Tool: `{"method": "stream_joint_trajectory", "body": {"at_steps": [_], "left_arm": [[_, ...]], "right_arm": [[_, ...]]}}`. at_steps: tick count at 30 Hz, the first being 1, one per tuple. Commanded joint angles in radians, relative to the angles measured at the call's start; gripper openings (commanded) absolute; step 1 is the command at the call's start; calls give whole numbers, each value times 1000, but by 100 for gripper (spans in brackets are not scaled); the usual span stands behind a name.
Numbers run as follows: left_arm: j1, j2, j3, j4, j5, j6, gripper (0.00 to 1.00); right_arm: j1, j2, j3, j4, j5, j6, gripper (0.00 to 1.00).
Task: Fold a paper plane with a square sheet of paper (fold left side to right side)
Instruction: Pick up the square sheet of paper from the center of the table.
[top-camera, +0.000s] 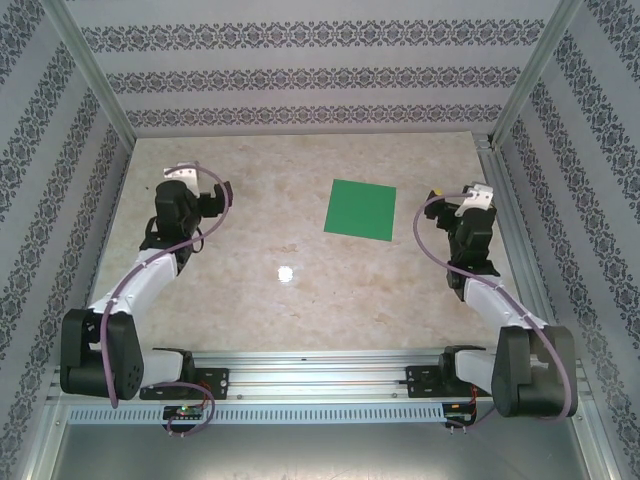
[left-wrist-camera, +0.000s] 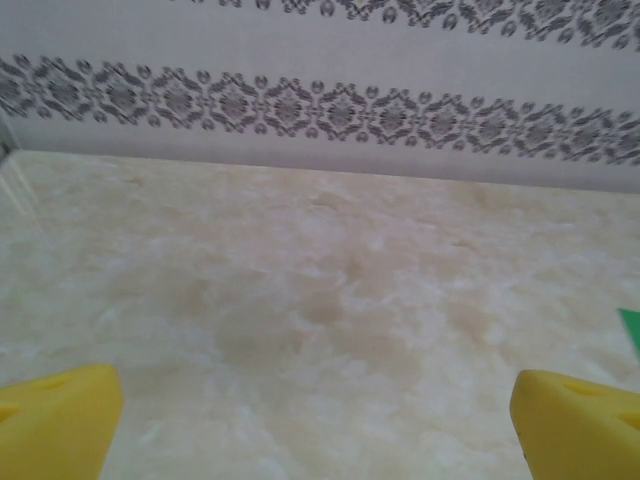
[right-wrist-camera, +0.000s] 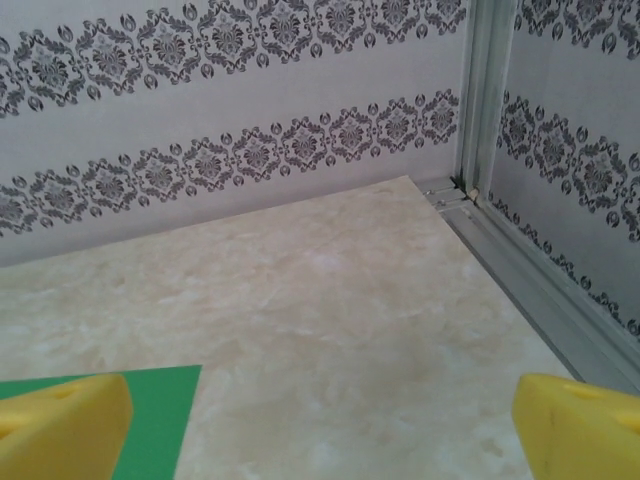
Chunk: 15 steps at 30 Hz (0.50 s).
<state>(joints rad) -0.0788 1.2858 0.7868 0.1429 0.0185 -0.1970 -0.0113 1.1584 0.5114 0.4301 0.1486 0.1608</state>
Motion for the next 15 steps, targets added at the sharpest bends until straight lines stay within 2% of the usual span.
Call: {"method": "stream_joint_trajectory", "body": {"at_steps": [1, 5, 11, 15], "left_arm": [[-12, 38, 40, -257, 230, -217, 100], [-122, 161, 126, -246, 416, -291, 98], [-342, 418, 375, -303, 502, -277, 91], [-433, 569, 510, -310, 528, -288, 88]], "right_arm": [[30, -12, 104, -339, -66, 134, 98], [79, 125, 273, -544, -125, 202, 98], [119, 456, 563, -701, -179, 210, 98], [123, 655, 723, -728, -219, 230, 98]]}}
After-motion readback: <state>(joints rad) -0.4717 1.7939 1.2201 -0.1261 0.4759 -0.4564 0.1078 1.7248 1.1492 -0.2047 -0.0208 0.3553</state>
